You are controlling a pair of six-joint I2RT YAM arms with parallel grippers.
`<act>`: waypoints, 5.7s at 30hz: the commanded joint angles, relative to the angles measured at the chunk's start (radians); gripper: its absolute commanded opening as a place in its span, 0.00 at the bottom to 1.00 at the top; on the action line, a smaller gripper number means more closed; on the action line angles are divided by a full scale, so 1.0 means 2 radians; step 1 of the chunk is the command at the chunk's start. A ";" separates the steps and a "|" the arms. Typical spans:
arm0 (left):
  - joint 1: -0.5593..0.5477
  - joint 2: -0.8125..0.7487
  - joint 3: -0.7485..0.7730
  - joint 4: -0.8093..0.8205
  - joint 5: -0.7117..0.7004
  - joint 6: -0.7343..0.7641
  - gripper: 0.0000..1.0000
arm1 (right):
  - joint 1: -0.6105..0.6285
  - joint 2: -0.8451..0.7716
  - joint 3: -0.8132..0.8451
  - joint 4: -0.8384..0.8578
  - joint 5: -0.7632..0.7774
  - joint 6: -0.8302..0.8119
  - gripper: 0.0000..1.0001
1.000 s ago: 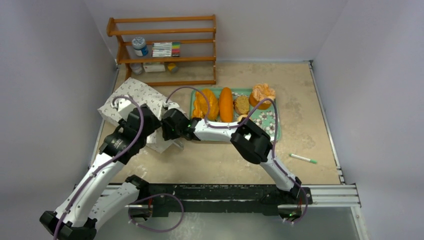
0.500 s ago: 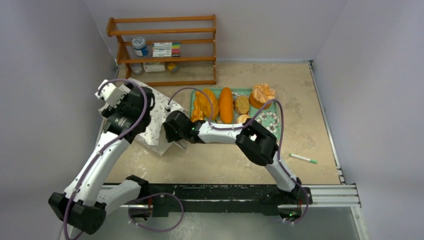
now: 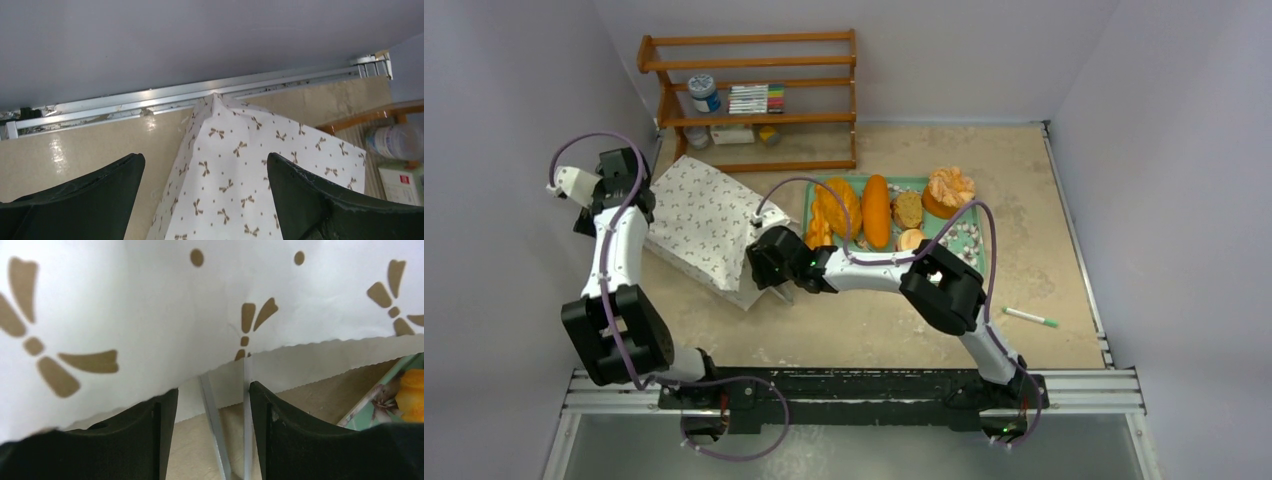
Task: Take the fake bread out of the paper bag
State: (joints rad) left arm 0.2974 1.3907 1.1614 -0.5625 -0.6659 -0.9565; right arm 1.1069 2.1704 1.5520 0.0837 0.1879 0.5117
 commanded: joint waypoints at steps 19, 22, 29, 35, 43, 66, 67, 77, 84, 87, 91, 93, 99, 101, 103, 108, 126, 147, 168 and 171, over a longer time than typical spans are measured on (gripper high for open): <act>0.075 0.227 0.156 0.090 0.076 0.094 0.94 | 0.007 -0.022 -0.020 0.045 -0.015 -0.032 0.58; 0.075 0.260 0.180 0.079 0.081 0.103 0.93 | 0.009 -0.016 -0.018 0.042 -0.008 -0.034 0.59; 0.075 0.299 0.192 0.079 0.111 0.120 0.90 | 0.010 0.000 -0.013 0.030 0.011 -0.037 0.61; 0.074 0.317 0.199 0.069 0.145 0.137 0.85 | 0.010 0.022 -0.003 0.022 0.011 -0.033 0.61; 0.052 0.328 0.211 0.046 0.156 0.161 0.82 | 0.010 0.047 0.017 0.030 0.002 -0.033 0.59; 0.003 0.351 0.243 0.012 0.158 0.203 0.80 | 0.010 0.072 0.081 0.025 0.005 -0.033 0.52; 0.001 0.352 0.244 0.012 0.159 0.203 0.80 | 0.010 0.079 0.092 0.020 0.006 -0.034 0.52; -0.009 0.356 0.244 0.009 0.162 0.205 0.80 | 0.006 0.122 0.164 -0.007 0.054 -0.030 0.52; -0.009 0.355 0.242 0.007 0.162 0.209 0.80 | -0.008 0.175 0.241 -0.034 0.072 -0.028 0.52; -0.009 0.354 0.240 0.007 0.163 0.209 0.80 | -0.014 0.186 0.260 -0.039 0.072 -0.027 0.52; -0.010 0.354 0.238 0.008 0.169 0.208 0.79 | -0.021 0.190 0.256 -0.043 0.068 -0.020 0.45; -0.011 0.354 0.237 0.008 0.172 0.206 0.79 | -0.021 0.185 0.242 -0.038 0.067 -0.017 0.35; -0.010 0.348 0.235 0.010 0.171 0.205 0.79 | -0.021 0.152 0.193 -0.021 0.073 -0.013 0.08; -0.011 0.345 0.236 0.009 0.167 0.203 0.79 | -0.021 0.137 0.174 -0.017 0.071 -0.012 0.06; -0.011 0.341 0.237 0.010 0.163 0.201 0.80 | -0.021 0.117 0.149 -0.013 0.069 -0.013 0.04; -0.010 0.332 0.239 0.010 0.151 0.189 0.81 | -0.021 0.056 0.072 -0.004 0.061 -0.016 0.04; -0.011 0.258 0.233 0.035 0.120 0.147 0.85 | -0.013 -0.112 -0.046 -0.083 0.038 -0.054 0.01; -0.052 0.140 0.159 0.070 0.123 0.125 0.86 | 0.059 -0.295 -0.184 -0.183 0.047 -0.020 0.00; -0.109 0.050 0.060 0.075 0.109 0.132 0.86 | 0.207 -0.624 -0.324 -0.441 0.115 0.209 0.00; -0.110 0.046 0.051 0.076 0.108 0.133 0.86 | 0.211 -0.654 -0.314 -0.491 0.137 0.252 0.00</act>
State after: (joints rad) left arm 0.0834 1.5291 1.2827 -0.4461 -0.4274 -0.6952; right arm 1.5177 0.9245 0.8986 -0.7464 0.3584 0.8532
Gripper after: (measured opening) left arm 0.861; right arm 0.265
